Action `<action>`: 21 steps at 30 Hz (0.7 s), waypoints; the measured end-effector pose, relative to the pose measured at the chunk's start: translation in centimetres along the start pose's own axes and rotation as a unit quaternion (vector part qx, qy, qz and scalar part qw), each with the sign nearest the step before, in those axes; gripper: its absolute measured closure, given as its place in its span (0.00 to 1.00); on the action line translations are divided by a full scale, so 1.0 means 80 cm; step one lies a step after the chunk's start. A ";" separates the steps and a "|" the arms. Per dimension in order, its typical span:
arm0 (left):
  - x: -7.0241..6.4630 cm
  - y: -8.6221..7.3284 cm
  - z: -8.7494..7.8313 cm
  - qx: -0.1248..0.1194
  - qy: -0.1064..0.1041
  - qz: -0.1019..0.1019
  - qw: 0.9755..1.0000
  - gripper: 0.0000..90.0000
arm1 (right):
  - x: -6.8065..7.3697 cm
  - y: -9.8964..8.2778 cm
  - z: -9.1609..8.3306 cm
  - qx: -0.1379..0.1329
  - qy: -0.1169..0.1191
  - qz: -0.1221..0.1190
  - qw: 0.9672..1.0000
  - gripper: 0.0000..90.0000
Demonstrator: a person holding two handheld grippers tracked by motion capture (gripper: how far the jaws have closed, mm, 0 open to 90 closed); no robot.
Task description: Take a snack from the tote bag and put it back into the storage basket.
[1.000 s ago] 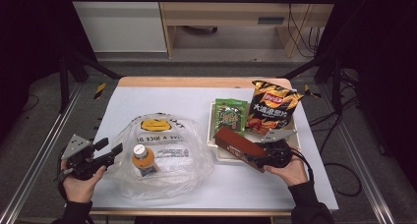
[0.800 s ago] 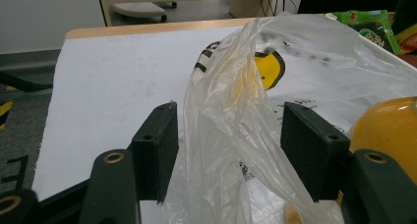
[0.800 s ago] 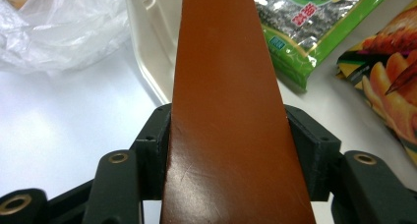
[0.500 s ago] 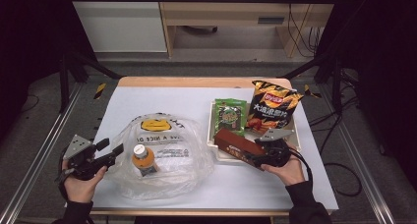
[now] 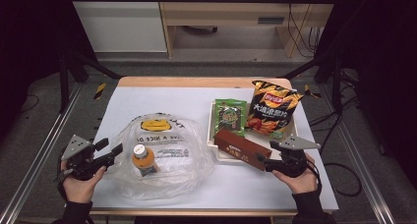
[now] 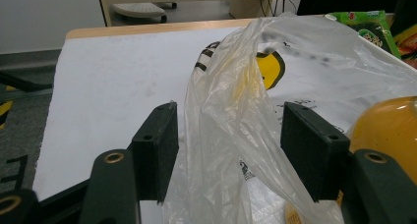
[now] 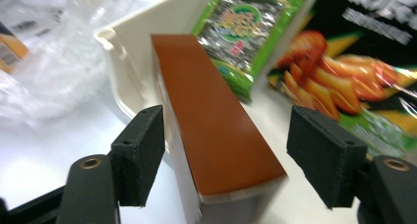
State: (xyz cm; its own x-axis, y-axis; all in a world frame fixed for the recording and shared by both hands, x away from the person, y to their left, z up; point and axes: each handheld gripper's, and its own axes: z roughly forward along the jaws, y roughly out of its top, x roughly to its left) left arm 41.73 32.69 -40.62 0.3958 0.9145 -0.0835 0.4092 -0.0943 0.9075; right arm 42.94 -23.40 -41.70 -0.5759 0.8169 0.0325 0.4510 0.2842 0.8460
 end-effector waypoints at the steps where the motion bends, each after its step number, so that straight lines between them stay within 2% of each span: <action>1: 0.000 0.000 0.000 0.000 0.000 0.000 1.000 0.44 | -0.001 -0.003 0.000 0.006 -0.003 0.006 1.000 0.37; 3: 0.000 0.000 0.000 0.000 0.000 0.000 1.000 0.44 | -0.001 -0.009 0.001 0.014 -0.007 0.013 1.000 0.39; 4: 0.000 0.000 0.000 0.000 0.000 0.001 1.000 0.44 | -0.003 -0.011 0.001 0.007 -0.012 0.008 1.000 0.43; 6: -0.001 0.000 0.001 0.002 0.000 0.000 1.000 0.44 | -0.005 -0.010 0.000 0.010 -0.009 0.017 1.000 0.43; 8: 0.000 0.000 0.001 0.002 0.000 0.000 1.000 0.44 | -0.004 -0.009 0.000 0.013 -0.013 0.015 1.000 0.45; 9: -0.001 0.000 0.002 0.003 0.000 0.000 1.000 0.44 | -0.005 -0.009 0.001 0.011 -0.016 0.006 1.000 0.53; 10: -0.001 -0.001 0.002 0.003 0.001 0.001 1.000 0.44 | -0.005 -0.008 0.001 0.010 -0.020 0.001 1.000 0.56; 13: -0.002 -0.001 0.002 0.005 0.000 0.002 1.000 0.44 | -0.007 -0.007 0.004 0.012 -0.026 0.000 1.000 0.59; 17: -0.002 -0.002 0.004 0.007 0.000 0.003 1.000 0.44 | -0.008 -0.007 0.012 0.013 -0.049 -0.008 0.999 0.60; 21: -0.003 -0.003 0.005 0.010 -0.002 0.003 1.000 0.44 | -0.009 -0.010 0.011 0.005 -0.058 -0.008 0.998 0.56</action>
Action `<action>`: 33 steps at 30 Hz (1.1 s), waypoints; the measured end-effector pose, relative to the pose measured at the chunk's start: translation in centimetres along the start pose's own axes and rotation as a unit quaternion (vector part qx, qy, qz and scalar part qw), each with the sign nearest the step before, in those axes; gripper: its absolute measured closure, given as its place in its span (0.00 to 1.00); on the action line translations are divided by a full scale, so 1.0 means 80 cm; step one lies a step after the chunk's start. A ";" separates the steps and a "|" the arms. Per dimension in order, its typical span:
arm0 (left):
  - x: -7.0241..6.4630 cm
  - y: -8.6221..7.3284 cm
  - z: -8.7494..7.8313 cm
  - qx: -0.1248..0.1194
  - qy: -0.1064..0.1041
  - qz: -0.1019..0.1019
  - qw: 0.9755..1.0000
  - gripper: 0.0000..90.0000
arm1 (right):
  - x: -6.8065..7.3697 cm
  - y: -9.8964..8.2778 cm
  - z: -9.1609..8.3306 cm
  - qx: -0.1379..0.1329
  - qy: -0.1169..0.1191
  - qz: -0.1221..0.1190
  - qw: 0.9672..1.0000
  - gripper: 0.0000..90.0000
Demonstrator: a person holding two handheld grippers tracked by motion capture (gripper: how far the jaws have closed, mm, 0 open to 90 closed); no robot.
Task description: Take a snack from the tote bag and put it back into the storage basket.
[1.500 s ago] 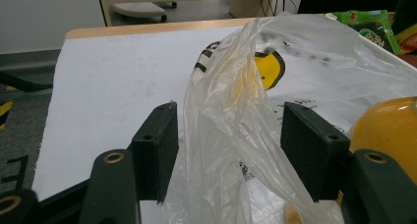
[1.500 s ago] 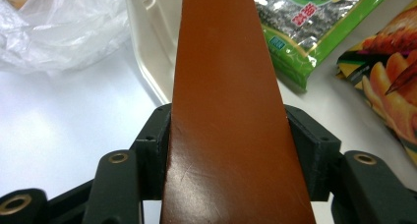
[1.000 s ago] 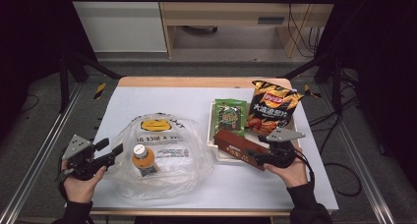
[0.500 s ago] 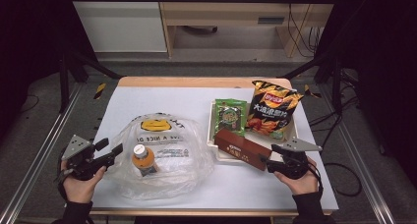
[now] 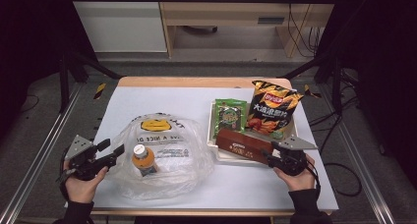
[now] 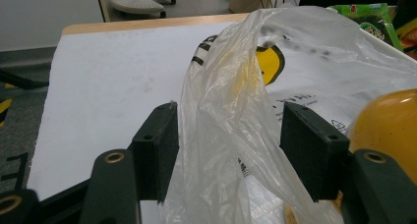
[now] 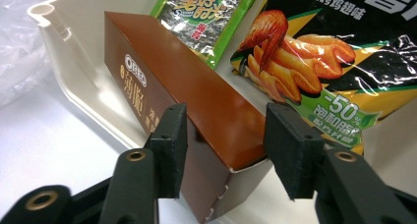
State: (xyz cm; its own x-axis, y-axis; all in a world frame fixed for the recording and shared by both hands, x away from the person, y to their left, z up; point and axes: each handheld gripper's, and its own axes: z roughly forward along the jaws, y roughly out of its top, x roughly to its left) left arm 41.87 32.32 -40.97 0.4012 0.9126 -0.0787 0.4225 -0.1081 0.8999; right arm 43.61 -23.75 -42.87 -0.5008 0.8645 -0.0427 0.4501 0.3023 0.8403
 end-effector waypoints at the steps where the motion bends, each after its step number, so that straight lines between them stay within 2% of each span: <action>1: 0.000 0.000 0.000 0.000 0.000 0.000 1.000 0.44 | 0.000 -0.001 -0.002 0.001 -0.001 0.004 1.000 0.54; 5: 0.000 0.000 -0.001 -0.001 -0.001 0.000 1.000 0.44 | -0.002 -0.008 -0.005 0.013 -0.007 0.010 1.000 0.55; 9: -0.001 0.000 0.000 0.000 -0.001 0.001 1.000 0.44 | -0.003 -0.012 0.004 0.028 -0.008 0.017 0.999 0.58; 11: -0.001 0.000 0.000 0.001 -0.001 0.001 1.000 0.44 | -0.004 -0.014 0.009 0.025 -0.017 0.013 0.999 0.58; 17: 0.000 0.000 -0.001 -0.001 -0.001 0.000 1.000 0.44 | -0.006 -0.016 0.014 0.019 -0.039 0.025 0.999 0.55; 20: 0.001 0.000 0.000 -0.001 -0.001 -0.001 1.000 0.44 | -0.007 -0.019 0.019 0.025 -0.038 0.031 0.998 0.54; 22: 0.000 0.000 -0.001 -0.002 -0.002 0.000 1.000 0.44 | -0.006 -0.020 0.021 0.026 -0.038 0.024 0.999 0.55; 25: 0.001 0.001 -0.001 -0.003 -0.002 -0.001 1.000 0.44 | -0.004 -0.018 0.022 0.018 -0.023 0.020 0.999 0.57; 28: 0.000 0.001 -0.001 -0.003 -0.002 0.000 1.000 0.44 | -0.002 -0.017 0.026 0.019 -0.031 0.013 0.999 0.56; 33: 0.000 0.001 -0.001 -0.003 -0.003 0.000 1.000 0.44 | -0.004 -0.015 0.030 0.014 -0.032 0.015 0.999 0.57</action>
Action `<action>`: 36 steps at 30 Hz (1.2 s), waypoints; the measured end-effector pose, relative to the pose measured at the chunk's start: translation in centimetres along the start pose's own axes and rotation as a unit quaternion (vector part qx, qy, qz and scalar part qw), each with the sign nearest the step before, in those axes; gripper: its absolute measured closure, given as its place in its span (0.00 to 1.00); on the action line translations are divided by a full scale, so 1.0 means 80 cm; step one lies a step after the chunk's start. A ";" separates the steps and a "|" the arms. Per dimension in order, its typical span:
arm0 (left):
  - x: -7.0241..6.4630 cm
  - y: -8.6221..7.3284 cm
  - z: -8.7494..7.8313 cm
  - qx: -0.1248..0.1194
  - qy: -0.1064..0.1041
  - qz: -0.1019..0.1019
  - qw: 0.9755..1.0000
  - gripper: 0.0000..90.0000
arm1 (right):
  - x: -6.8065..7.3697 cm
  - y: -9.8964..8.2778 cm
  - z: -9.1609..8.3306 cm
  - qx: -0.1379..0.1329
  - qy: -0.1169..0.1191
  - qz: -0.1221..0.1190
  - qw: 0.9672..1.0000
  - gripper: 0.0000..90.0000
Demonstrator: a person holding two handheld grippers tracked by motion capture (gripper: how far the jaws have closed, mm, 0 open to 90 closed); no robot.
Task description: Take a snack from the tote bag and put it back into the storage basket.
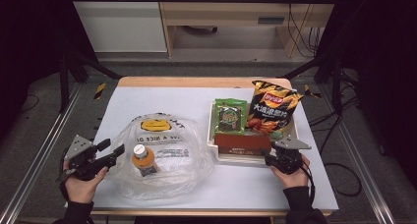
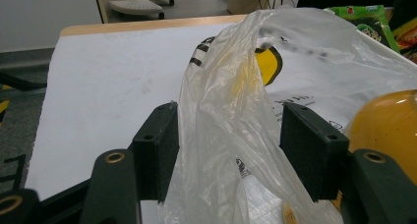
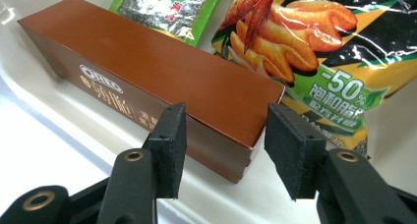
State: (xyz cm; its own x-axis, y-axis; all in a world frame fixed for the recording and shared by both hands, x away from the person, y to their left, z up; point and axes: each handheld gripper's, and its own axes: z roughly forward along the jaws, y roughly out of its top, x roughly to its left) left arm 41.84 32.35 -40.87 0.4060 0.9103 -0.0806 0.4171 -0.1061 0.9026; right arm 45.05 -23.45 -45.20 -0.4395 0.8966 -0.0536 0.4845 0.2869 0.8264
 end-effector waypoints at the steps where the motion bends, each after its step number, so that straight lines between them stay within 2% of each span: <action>1: 0.000 0.000 0.000 -0.001 0.000 0.000 1.000 0.44 | 0.000 0.000 0.001 0.000 -0.001 0.002 1.000 0.57; 10: 0.000 0.001 -0.002 -0.004 -0.003 -0.002 1.000 0.44 | 0.002 -0.001 0.001 -0.004 -0.002 -0.003 1.000 0.56; 14: 0.000 0.002 -0.004 -0.008 -0.005 -0.004 1.000 0.44 | 0.002 -0.001 0.001 -0.008 0.023 0.005 1.000 0.59; 17: 0.001 0.003 -0.006 -0.011 -0.004 -0.002 1.000 0.44 | 0.005 0.001 0.002 -0.011 0.020 -0.003 1.000 0.56; 21: 0.001 0.003 -0.006 -0.010 -0.004 -0.002 1.000 0.44 | 0.002 0.000 0.006 -0.006 0.012 -0.004 1.000 0.59; 26: 0.000 0.003 -0.005 -0.010 -0.005 -0.001 1.000 0.44 | -0.001 0.000 0.011 -0.012 0.006 0.002 1.000 0.62; 36: 0.000 0.003 -0.005 -0.012 -0.006 -0.001 1.000 0.44 | -0.002 0.002 0.019 -0.019 0.004 0.011 1.000 0.62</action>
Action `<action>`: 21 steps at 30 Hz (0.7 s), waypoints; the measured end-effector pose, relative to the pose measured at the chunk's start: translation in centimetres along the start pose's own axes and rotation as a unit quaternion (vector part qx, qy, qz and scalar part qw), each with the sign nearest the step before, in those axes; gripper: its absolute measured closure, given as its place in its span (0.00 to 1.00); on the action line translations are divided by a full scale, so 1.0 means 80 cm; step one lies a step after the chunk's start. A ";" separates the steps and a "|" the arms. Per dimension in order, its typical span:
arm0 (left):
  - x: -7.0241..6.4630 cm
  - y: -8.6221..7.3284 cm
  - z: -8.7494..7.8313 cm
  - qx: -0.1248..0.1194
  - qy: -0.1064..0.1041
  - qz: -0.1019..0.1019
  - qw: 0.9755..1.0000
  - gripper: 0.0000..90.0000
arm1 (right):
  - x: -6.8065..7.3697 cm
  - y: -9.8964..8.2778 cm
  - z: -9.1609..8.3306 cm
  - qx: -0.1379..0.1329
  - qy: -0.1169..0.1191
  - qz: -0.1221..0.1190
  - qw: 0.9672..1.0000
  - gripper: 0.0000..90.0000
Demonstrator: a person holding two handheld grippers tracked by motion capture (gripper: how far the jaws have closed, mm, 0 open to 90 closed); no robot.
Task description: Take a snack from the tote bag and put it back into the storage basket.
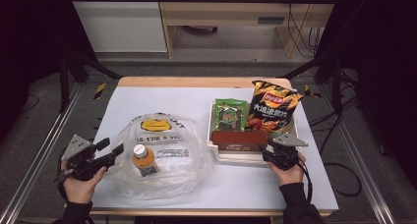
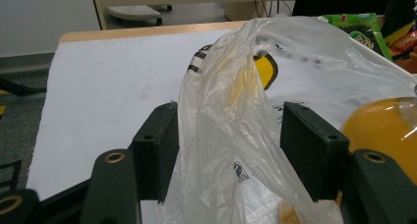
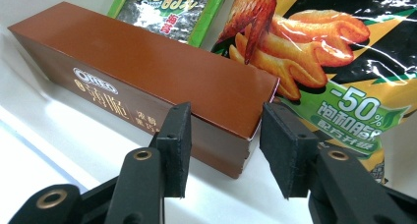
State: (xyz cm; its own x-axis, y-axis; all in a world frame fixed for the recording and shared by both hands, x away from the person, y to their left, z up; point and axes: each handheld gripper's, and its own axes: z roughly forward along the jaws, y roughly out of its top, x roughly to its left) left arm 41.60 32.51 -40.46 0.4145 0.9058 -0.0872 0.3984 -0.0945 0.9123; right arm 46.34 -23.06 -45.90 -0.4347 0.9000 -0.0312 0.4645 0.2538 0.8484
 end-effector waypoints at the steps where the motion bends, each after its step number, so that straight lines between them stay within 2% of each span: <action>1: 0.000 0.000 0.000 -0.001 0.000 0.000 1.000 0.44 | 0.000 0.000 0.000 0.000 0.000 0.001 1.000 0.62; 7: 0.000 0.001 -0.002 -0.004 -0.002 -0.002 1.000 0.44 | 0.003 -0.001 -0.002 0.001 0.002 0.001 1.000 0.60; 11: -0.001 0.002 -0.004 -0.008 -0.003 -0.002 1.000 0.44 | 0.003 -0.001 -0.004 0.001 0.006 0.007 1.000 0.55; 21: -0.009 0.011 -0.015 -0.028 -0.008 -0.002 1.000 0.42 | 0.005 0.011 -0.032 -0.042 0.012 0.019 0.999 0.40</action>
State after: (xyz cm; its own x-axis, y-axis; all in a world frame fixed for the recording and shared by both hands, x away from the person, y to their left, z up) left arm 40.68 32.31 -39.11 0.4270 0.8990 -0.0970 0.3537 -0.0673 0.9329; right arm 44.59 -23.42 -43.80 -0.4372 0.8992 0.0137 0.4153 0.1884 0.8900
